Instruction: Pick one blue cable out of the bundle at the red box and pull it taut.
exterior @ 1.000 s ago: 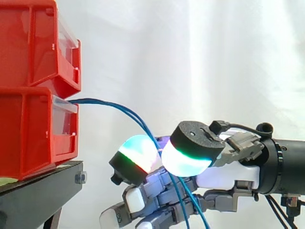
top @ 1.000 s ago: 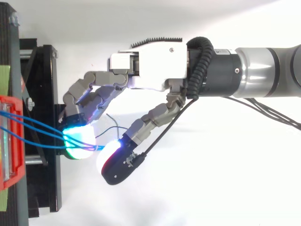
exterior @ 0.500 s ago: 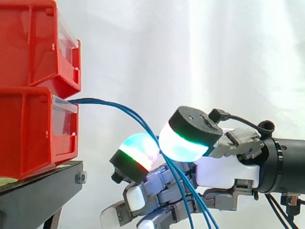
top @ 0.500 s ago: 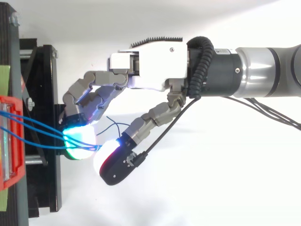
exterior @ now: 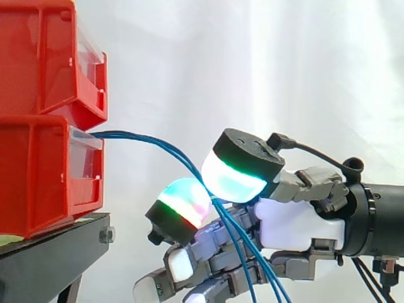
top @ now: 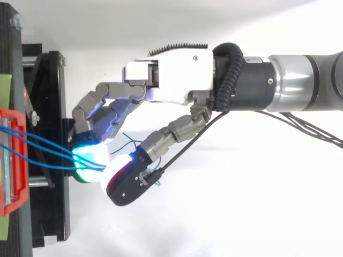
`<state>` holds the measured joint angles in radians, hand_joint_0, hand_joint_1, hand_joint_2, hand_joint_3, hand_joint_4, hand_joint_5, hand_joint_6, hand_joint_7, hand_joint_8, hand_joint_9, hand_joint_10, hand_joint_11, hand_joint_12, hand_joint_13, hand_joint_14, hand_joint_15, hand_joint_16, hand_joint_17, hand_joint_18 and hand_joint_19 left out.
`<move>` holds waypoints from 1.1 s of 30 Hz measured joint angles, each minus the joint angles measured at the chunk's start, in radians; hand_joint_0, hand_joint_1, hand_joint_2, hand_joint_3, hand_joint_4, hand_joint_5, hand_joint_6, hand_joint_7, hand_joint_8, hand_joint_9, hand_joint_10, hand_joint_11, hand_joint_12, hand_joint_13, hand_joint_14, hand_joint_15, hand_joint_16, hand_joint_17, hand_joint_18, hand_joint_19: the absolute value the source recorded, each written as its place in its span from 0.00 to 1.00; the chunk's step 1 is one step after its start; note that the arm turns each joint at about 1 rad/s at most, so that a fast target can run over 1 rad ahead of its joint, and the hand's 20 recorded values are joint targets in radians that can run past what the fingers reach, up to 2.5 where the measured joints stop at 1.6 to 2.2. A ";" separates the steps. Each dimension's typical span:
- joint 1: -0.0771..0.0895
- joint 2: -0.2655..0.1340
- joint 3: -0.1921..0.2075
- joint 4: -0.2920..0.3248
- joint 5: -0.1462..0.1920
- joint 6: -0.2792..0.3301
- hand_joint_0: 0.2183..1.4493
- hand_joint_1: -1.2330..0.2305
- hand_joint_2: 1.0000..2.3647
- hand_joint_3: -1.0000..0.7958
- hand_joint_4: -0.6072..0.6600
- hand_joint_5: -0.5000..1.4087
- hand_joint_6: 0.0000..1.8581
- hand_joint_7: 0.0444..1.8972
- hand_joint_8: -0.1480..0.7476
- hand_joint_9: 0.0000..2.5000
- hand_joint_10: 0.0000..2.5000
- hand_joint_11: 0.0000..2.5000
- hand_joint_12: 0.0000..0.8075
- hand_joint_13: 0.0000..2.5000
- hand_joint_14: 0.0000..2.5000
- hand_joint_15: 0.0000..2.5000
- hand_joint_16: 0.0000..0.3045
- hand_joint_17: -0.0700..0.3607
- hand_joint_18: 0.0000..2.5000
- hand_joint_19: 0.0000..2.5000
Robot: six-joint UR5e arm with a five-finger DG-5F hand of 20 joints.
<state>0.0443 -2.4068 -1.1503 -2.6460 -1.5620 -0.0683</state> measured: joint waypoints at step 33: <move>-0.001 0.001 0.004 -0.041 -0.001 0.021 0.44 0.17 0.00 0.32 0.57 0.16 0.48 0.58 0.55 0.29 0.01 0.25 0.49 0.25 0.00 0.08 0.17 0.44 0.29 0.13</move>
<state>0.0428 -2.4056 -1.1463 -2.6875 -1.5632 -0.0473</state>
